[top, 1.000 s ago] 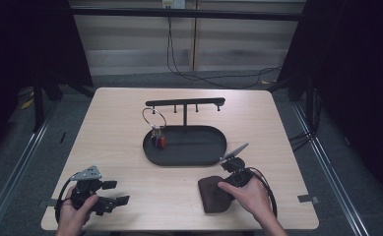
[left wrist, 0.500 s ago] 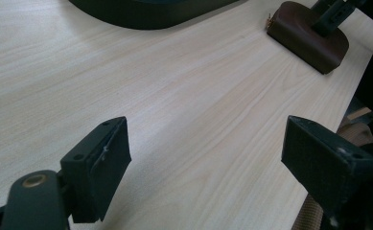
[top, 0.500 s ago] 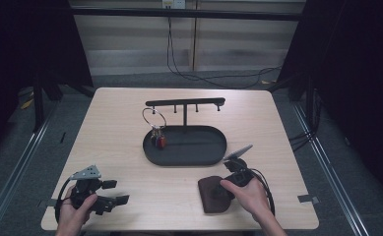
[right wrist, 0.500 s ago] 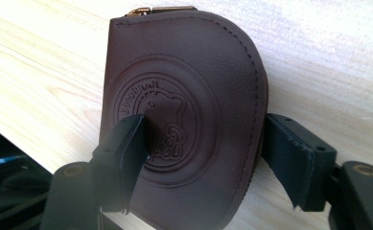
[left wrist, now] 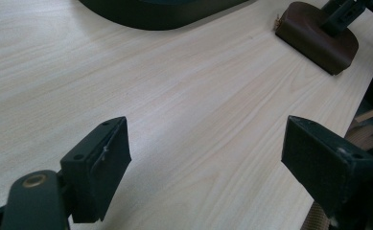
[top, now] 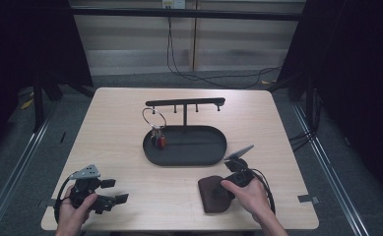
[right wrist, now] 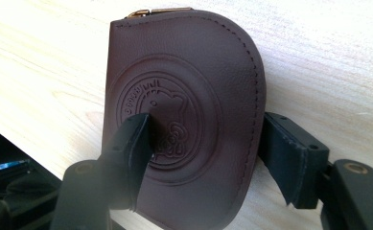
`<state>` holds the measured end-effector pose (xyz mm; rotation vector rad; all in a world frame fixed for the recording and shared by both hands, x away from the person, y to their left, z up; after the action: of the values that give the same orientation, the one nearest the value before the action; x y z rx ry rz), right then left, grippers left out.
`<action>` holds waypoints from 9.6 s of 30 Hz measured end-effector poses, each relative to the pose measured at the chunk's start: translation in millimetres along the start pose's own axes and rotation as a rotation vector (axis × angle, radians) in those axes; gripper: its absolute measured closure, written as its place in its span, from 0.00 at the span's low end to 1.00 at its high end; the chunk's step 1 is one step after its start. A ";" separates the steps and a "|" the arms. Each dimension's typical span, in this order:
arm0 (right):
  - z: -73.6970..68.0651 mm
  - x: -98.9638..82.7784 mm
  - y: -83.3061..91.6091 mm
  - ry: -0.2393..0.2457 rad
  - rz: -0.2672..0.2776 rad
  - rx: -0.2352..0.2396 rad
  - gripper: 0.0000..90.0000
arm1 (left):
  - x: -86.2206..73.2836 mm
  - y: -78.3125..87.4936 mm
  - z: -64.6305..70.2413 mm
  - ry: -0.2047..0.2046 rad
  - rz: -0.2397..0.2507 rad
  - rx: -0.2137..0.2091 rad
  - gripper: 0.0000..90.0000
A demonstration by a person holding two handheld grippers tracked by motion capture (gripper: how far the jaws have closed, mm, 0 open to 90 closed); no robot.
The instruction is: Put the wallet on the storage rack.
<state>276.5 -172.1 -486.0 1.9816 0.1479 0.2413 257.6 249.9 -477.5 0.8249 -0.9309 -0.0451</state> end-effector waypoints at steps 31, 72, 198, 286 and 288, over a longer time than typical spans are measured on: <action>-3.1 4.2 23.1 0.032 0.080 0.014 0.83 | -0.2 3.0 -1.1 0.002 0.014 0.000 0.19; -8.3 10.0 78.4 0.060 0.147 -0.084 0.93 | -0.1 3.8 -1.9 0.015 0.020 -0.006 0.19; 24.4 136.4 33.3 -0.180 0.355 -0.008 0.92 | 1.0 6.7 -2.0 0.014 0.041 -0.022 0.18; 49.9 -58.7 51.3 0.037 0.613 -0.103 0.21 | 1.3 7.7 1.3 0.033 0.089 -0.045 0.18; 49.7 -64.9 48.9 0.040 0.608 -0.112 0.21 | 1.4 7.7 2.2 0.029 0.089 -0.047 0.18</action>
<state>224.9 -250.0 -467.7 1.8646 -0.4425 0.6643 254.5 253.4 -470.9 0.7385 -0.9349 0.0216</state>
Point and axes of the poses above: each handheld gripper's, and its own axes: y roughly backward along the jaws, x roughly out of its top, z roughly to its right, the point moved 2 cm from there along -y, roughly forward along the jaws, and after that the axes turned 1 degree about -z, right-handed, at the moved point
